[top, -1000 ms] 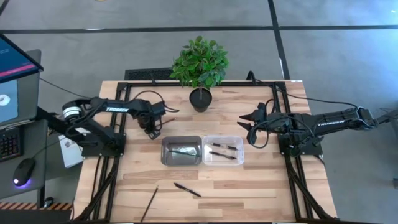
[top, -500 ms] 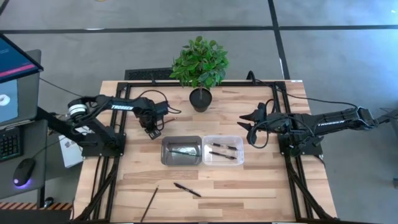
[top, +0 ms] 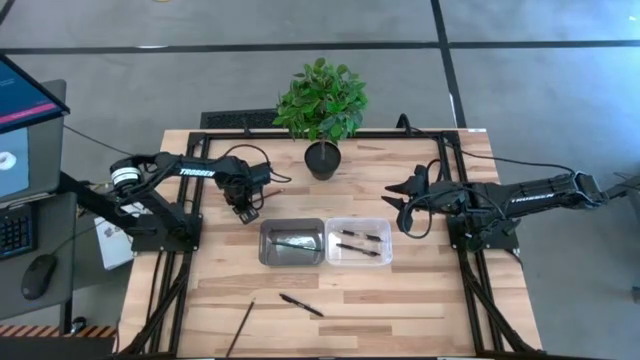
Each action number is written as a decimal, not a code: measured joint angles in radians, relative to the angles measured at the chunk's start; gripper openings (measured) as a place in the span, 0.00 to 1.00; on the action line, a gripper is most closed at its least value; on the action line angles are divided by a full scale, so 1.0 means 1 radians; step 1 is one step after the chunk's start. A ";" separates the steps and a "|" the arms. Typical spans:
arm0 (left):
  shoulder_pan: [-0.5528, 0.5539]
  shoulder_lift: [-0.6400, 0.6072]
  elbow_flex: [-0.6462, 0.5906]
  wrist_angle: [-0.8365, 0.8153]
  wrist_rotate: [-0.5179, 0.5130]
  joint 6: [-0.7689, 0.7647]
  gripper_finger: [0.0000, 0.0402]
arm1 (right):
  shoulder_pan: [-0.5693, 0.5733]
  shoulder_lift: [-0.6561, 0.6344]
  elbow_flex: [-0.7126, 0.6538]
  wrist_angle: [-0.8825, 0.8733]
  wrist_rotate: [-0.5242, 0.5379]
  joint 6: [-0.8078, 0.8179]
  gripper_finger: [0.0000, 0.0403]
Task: Sort pens & pencils
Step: Put the brown pencil into the black bin
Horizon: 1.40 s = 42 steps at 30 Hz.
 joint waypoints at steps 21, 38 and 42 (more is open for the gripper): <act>0.000 0.001 0.002 -0.044 0.008 -0.003 0.21 | 0.000 0.000 0.000 0.000 0.000 0.000 0.41; -0.001 0.002 -0.002 -0.002 -0.024 -0.004 0.21 | 0.000 0.000 0.000 0.000 0.000 0.001 0.41; -0.001 0.002 -0.002 0.004 -0.027 -0.004 0.20 | 0.000 0.000 0.000 0.000 0.000 0.002 0.41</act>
